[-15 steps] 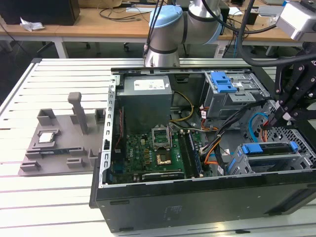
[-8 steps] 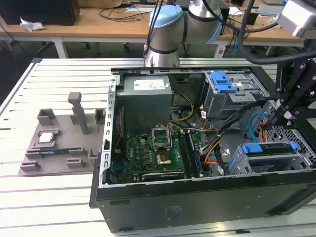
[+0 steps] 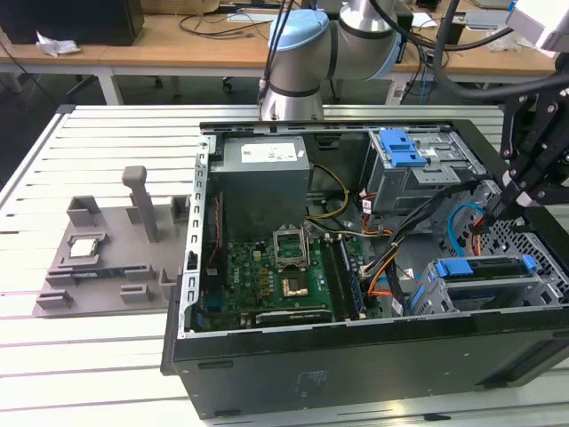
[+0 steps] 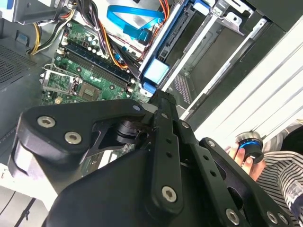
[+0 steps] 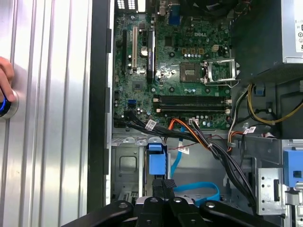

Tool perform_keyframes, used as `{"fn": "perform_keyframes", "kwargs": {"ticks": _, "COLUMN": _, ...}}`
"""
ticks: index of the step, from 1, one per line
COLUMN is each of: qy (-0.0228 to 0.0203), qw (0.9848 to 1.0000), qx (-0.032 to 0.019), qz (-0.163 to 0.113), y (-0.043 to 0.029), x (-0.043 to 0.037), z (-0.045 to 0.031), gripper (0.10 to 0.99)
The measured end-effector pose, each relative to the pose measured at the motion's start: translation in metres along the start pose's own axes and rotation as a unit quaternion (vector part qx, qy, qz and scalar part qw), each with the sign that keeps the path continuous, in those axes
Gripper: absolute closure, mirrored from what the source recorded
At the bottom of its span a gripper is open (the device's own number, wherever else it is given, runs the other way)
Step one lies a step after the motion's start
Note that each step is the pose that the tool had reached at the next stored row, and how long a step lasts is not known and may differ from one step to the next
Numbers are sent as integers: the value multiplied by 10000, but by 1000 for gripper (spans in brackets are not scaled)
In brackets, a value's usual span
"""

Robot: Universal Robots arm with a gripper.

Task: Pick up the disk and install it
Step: 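Insert the disk into the insertion slot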

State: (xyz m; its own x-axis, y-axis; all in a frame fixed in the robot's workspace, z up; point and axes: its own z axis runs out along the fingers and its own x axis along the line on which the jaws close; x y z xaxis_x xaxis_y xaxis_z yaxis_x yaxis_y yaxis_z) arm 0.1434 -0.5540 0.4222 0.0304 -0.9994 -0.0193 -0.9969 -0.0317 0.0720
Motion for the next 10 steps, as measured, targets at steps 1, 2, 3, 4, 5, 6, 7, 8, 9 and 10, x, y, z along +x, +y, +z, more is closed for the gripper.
{"fn": "perform_keyframes", "kwargs": {"ticks": 1, "qy": 0, "qw": 10000, "qx": 0, "qz": 0, "y": 1, "x": -1, "z": -16, "gripper": 980}}
{"fn": "perform_keyframes", "kwargs": {"ticks": 2, "qy": 0, "qw": 10000, "qx": 0, "qz": 0, "y": 2, "x": -2, "z": -32, "gripper": 980}}
{"fn": "perform_keyframes", "kwargs": {"ticks": 3, "qy": 0, "qw": 10000, "qx": 0, "qz": 0, "y": 3, "x": -2, "z": -47, "gripper": 980}}
{"fn": "perform_keyframes", "kwargs": {"ticks": 4, "qy": -1, "qw": 10000, "qx": 0, "qz": 0, "y": 4, "x": -2, "z": -60, "gripper": 980}}
{"fn": "perform_keyframes", "kwargs": {"ticks": 5, "qy": -1, "qw": 10000, "qx": 0, "qz": 0, "y": 5, "x": -3, "z": -73, "gripper": 980}}
{"fn": "perform_keyframes", "kwargs": {"ticks": 6, "qy": -1, "qw": 10000, "qx": 0, "qz": 0, "y": 6, "x": -3, "z": -84, "gripper": 980}}
{"fn": "perform_keyframes", "kwargs": {"ticks": 7, "qy": -1, "qw": 10000, "qx": 0, "qz": 0, "y": 6, "x": -3, "z": -84, "gripper": 980}}
{"fn": "perform_keyframes", "kwargs": {"ticks": 8, "qy": -2, "qw": 10000, "qx": 0, "qz": 0, "y": 6, "x": -3, "z": -84, "gripper": 980}}
{"fn": "perform_keyframes", "kwargs": {"ticks": 9, "qy": -1, "qw": 10000, "qx": 0, "qz": 0, "y": 6, "x": -3, "z": -85, "gripper": 980}}
{"fn": "perform_keyframes", "kwargs": {"ticks": 10, "qy": 0, "qw": 10000, "qx": 0, "qz": 0, "y": 6, "x": -3, "z": -86, "gripper": 980}}
